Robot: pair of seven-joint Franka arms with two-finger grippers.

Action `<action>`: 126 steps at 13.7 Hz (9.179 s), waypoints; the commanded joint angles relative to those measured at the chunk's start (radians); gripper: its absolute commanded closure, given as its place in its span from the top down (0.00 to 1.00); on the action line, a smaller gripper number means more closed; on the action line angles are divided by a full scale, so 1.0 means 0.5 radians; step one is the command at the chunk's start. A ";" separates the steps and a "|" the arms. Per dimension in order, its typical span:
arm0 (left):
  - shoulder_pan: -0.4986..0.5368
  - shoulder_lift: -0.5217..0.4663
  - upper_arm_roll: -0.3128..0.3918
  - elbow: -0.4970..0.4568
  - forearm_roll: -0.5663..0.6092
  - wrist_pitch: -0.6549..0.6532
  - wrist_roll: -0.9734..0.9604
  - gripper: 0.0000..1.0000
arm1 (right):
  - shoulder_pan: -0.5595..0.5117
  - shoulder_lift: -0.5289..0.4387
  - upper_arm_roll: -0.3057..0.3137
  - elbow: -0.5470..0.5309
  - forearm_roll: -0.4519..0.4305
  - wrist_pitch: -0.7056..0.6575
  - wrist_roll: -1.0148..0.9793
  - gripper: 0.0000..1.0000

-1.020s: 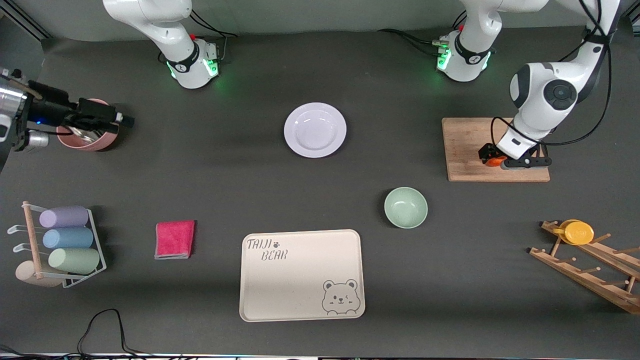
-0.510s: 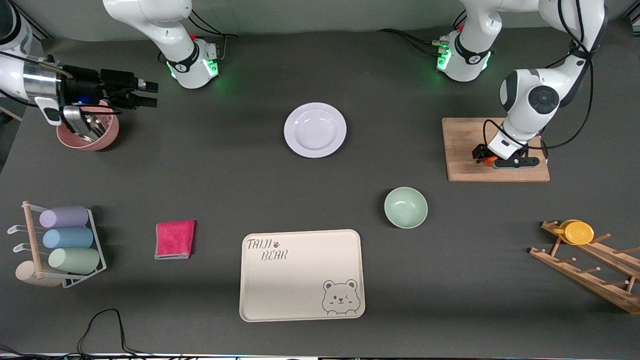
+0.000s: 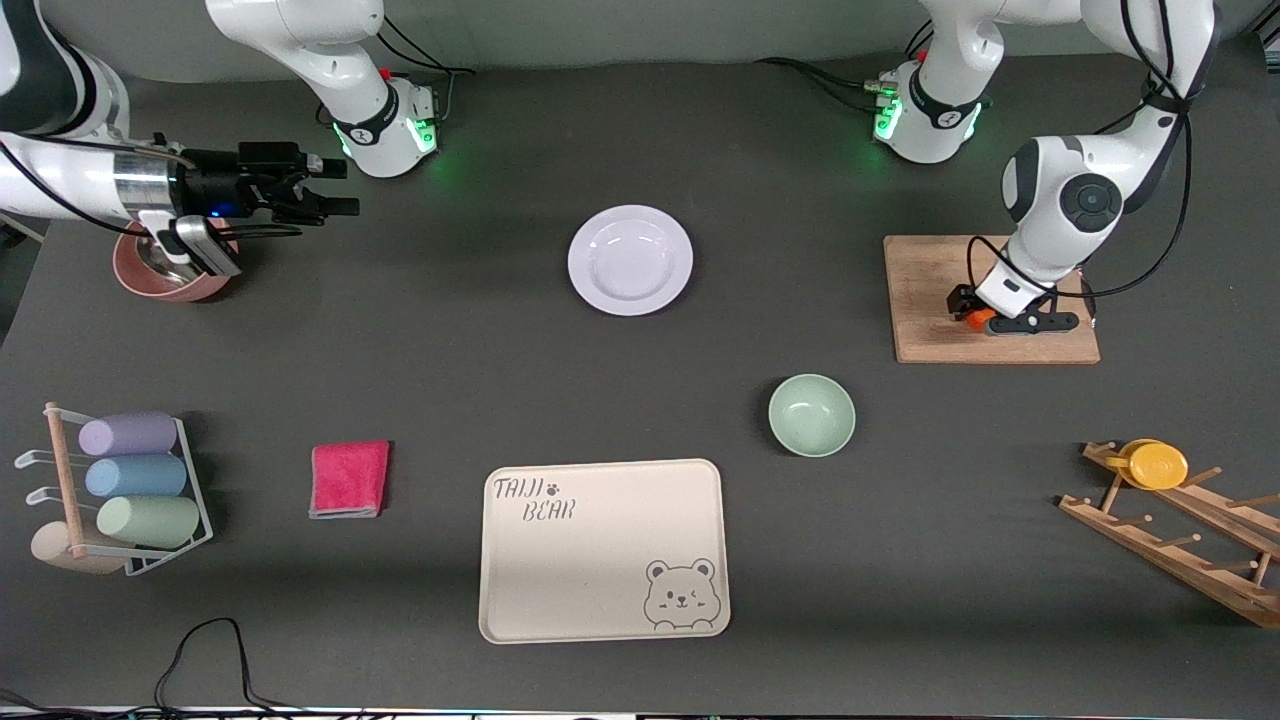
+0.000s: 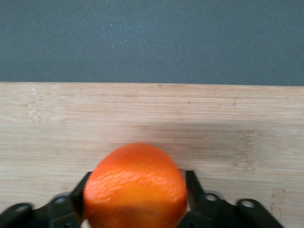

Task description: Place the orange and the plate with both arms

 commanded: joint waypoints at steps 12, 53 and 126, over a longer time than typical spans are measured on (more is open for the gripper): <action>-0.030 -0.426 -0.649 0.882 -0.602 -1.435 -0.264 0.00 | 0.201 0.822 -0.014 -0.230 0.487 0.210 -1.247 1.00; -0.527 1.231 -1.991 1.730 1.447 -0.985 -4.327 1.00 | 0.358 1.372 0.004 -0.209 0.855 0.446 -1.604 1.00; -0.189 -0.542 0.004 1.831 -0.127 -2.449 0.030 1.00 | 1.337 1.722 0.011 -0.255 1.898 0.449 -2.199 0.00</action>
